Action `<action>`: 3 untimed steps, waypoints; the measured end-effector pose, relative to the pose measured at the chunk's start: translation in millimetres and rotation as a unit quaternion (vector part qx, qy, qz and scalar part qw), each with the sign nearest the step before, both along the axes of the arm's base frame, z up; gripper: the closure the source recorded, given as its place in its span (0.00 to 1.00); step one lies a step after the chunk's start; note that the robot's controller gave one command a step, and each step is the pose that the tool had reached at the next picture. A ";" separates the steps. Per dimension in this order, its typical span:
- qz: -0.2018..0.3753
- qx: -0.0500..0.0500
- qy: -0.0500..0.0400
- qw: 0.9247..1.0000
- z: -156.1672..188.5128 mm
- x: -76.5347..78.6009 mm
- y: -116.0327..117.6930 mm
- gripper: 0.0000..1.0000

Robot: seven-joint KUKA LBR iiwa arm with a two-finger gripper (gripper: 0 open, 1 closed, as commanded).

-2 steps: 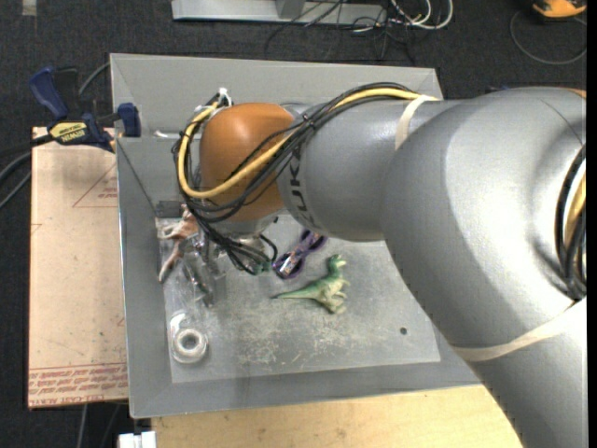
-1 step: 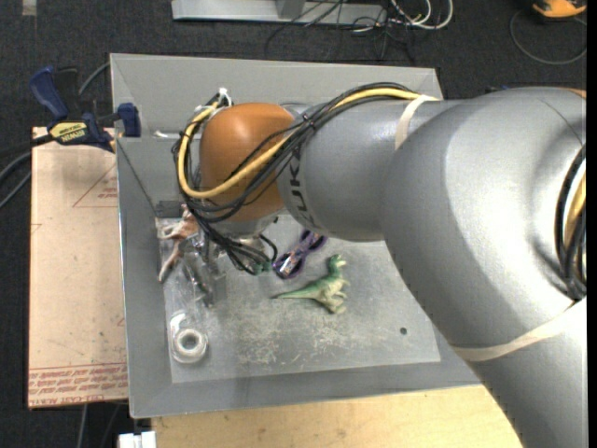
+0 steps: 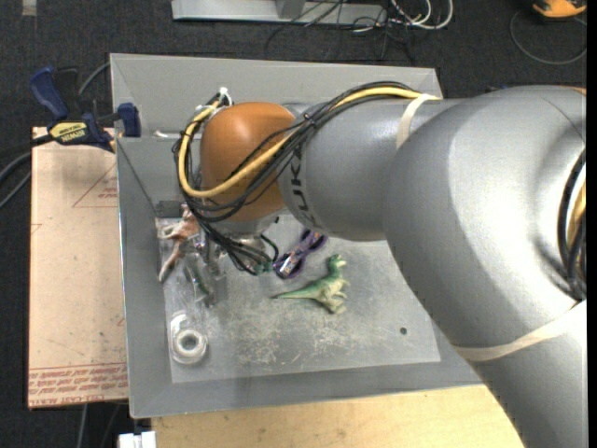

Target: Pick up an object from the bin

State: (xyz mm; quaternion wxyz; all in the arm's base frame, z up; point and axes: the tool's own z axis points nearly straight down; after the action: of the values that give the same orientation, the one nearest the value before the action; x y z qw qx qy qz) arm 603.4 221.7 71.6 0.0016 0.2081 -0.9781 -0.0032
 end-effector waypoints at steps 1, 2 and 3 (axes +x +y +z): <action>0.000 -0.001 0.003 1.000 15.3 -2.0 -0.5 1.00; 0.000 -0.001 0.001 1.000 34.2 -0.9 0.0 1.00; 0.000 0.000 0.000 1.000 49.8 -0.2 0.4 1.00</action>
Offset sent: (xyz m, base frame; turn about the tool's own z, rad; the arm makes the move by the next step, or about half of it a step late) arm 0.0000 -0.0001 0.0213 0.0000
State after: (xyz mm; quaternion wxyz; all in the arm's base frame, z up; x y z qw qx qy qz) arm 603.2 222.1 121.4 0.0013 0.2081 -0.9781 -0.0033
